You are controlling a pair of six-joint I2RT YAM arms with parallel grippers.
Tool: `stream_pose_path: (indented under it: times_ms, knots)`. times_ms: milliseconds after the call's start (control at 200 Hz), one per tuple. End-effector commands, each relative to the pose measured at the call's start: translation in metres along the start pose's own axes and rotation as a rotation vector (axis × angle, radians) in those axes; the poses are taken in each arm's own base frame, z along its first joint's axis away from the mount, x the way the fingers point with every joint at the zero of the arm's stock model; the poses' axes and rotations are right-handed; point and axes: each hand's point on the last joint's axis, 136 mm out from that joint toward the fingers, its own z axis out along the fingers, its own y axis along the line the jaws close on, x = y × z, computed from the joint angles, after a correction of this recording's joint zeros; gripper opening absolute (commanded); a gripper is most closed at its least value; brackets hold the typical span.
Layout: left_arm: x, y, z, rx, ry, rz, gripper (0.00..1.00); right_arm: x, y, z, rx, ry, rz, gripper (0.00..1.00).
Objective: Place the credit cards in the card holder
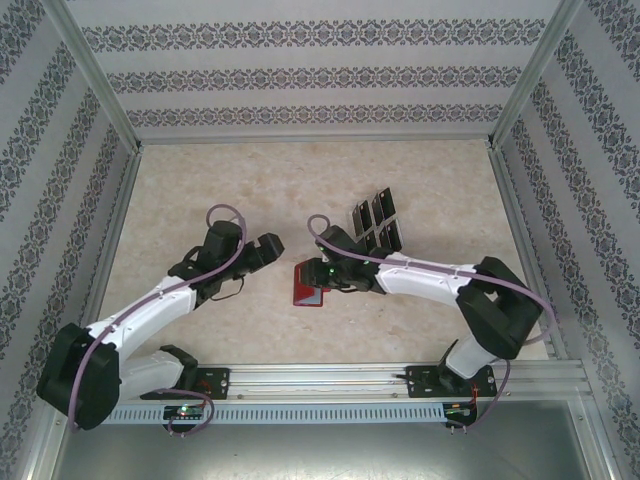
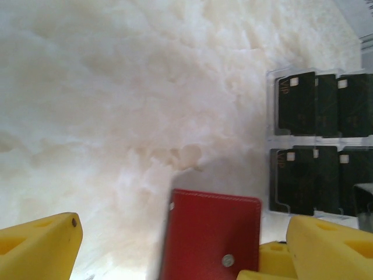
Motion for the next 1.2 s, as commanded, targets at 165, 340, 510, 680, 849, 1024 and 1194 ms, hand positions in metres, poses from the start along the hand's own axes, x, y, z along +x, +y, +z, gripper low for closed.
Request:
stream_pose_path:
  times_ms: [165, 340, 510, 680, 849, 1024, 1194]
  knots:
    - [-0.001, 0.041, -0.028, -0.138, -0.029, -0.053, 0.91, -0.002, 0.044, 0.018, -0.041, 0.042, -0.048, 0.54]
    - [-0.007, 0.060, -0.049, -0.188, -0.122, -0.146, 0.91, 0.004, 0.053, 0.042, -0.043, 0.095, -0.036, 0.62]
    - [-0.015, 0.063, -0.068, -0.191, -0.165, -0.171, 0.92, 0.012, 0.051, 0.068, -0.033, 0.162, -0.008, 0.68]
    - [-0.017, 0.055, -0.070, -0.153, -0.161, -0.168, 0.92, 0.019, 0.045, 0.085, -0.025, 0.204, 0.020, 0.75]
    - [-0.016, 0.052, -0.064, -0.147, -0.131, -0.144, 0.92, 0.014, 0.052, 0.073, -0.049, 0.179, 0.009, 0.77]
    - [-0.018, 0.050, -0.058, -0.156, -0.111, -0.121, 0.92, 0.003, 0.065, 0.046, -0.088, 0.127, -0.017, 0.77]
    - [-0.020, 0.045, -0.051, -0.148, -0.089, -0.093, 0.92, -0.008, 0.069, 0.017, -0.120, 0.066, -0.030, 0.77]
